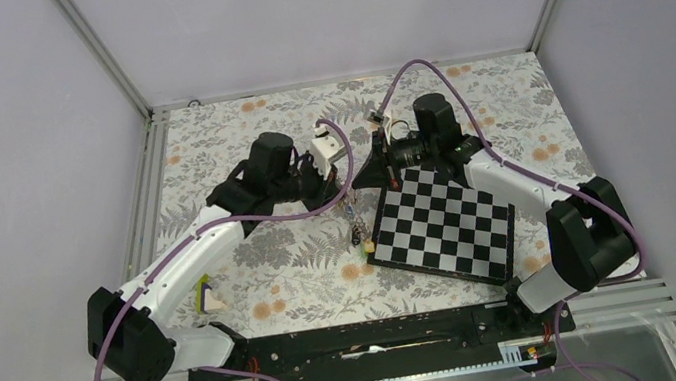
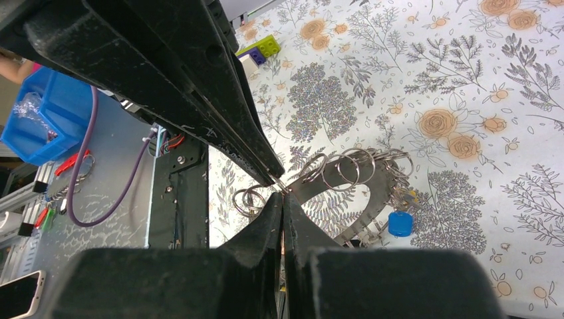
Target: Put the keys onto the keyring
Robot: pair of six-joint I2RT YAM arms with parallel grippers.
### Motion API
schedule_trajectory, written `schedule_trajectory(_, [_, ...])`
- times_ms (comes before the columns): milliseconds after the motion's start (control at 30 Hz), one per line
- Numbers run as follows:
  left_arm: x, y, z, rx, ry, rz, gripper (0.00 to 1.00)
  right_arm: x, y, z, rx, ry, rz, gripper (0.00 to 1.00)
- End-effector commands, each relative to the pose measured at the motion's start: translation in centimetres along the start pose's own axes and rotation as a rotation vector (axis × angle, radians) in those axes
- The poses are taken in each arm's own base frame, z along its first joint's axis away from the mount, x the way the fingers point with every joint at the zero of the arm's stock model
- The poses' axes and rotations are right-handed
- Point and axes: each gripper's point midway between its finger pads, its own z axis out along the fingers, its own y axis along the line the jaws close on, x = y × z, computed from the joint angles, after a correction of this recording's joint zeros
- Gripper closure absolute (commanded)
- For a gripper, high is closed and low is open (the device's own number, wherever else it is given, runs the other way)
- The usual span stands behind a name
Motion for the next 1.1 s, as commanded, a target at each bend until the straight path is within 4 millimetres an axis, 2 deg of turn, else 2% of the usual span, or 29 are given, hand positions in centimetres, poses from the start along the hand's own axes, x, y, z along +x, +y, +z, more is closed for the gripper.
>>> schedule_trajectory(0, [-3.2,-0.7,-0.9,0.023,-0.112,0.066,1.0,-1.6,0.3,0.4,-0.021,-0.026,-0.038,1.0])
schedule_trajectory(400, [-3.1,-1.1,-1.0,0.038,-0.116,0.071,1.0,-1.6,0.1,0.4,-0.011,-0.027,-0.038,1.0])
schedule_trajectory(1067, [-3.0,-1.1,-0.8,0.047,-0.114,0.069,1.0,-2.1,1.2,0.5,-0.057,-0.031,-0.036,1.0])
